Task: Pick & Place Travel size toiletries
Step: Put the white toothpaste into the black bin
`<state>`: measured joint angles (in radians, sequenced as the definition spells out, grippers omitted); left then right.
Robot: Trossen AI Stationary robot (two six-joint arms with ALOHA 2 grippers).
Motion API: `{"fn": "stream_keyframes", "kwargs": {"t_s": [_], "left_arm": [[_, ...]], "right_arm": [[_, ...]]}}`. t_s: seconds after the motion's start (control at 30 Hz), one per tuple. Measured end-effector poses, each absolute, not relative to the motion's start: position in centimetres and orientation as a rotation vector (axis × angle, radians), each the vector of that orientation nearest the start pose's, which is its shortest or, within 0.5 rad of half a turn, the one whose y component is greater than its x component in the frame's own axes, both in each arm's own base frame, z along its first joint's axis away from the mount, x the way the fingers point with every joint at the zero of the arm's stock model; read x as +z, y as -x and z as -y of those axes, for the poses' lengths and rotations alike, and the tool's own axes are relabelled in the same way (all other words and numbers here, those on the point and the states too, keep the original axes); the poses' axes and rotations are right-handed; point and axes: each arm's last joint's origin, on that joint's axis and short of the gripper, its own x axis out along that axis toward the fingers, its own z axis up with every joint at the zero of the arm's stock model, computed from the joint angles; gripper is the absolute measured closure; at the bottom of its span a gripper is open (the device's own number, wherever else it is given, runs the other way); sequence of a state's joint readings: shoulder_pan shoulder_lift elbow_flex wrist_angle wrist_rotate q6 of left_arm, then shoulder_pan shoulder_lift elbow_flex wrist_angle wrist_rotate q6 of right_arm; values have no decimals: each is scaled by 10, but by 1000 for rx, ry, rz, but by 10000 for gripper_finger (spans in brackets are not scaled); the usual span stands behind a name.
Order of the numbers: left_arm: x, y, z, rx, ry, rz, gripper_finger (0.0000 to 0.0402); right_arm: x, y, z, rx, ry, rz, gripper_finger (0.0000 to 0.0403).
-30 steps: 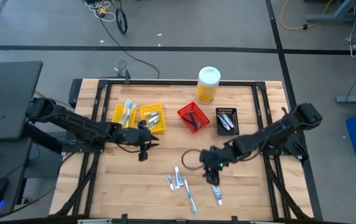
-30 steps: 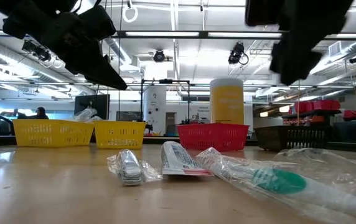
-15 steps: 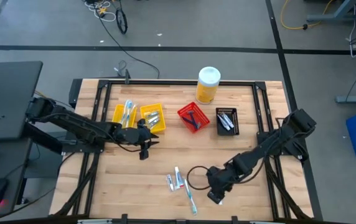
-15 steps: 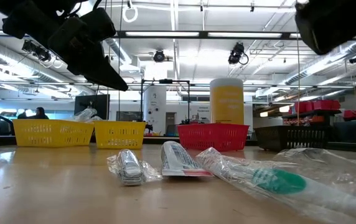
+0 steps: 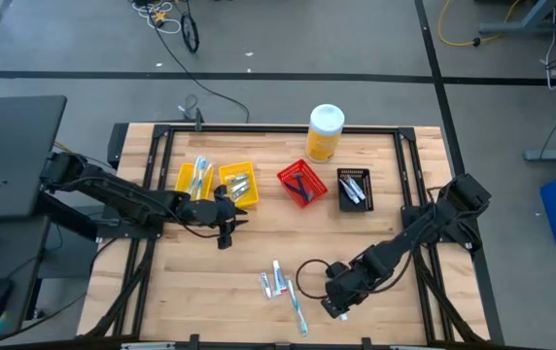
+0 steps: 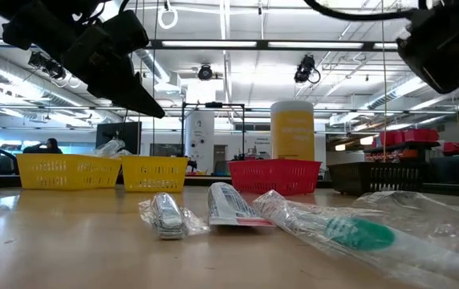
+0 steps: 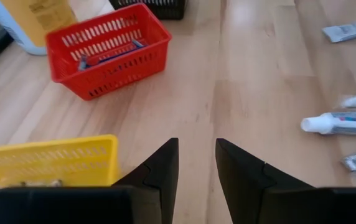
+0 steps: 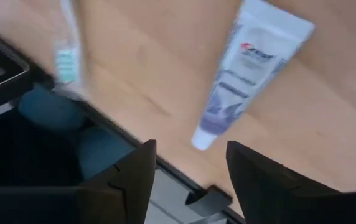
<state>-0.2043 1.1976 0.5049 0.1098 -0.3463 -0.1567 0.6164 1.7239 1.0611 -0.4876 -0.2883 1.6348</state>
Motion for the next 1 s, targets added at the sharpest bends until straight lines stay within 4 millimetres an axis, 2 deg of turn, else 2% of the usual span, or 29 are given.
{"fn": "stream_keyframes", "kwargs": {"t_s": [0.13,0.4,0.7,1.0], "left_arm": [[187,-227,36,207,-54,-543,287],[189,-228,35,220,-111,-535,287],[189,-228,34,237,-119,-535,287],[189,-228,34,237,-125,-536,287]], "right_arm": [[168,-263,-200,-350,-1133,-1488,208],[144,-268,-205,-398,-1095,-1494,221],[137,-265,-201,-487,-1040,-1494,217],[136,-264,-200,-486,-1004,-1494,277]]}}
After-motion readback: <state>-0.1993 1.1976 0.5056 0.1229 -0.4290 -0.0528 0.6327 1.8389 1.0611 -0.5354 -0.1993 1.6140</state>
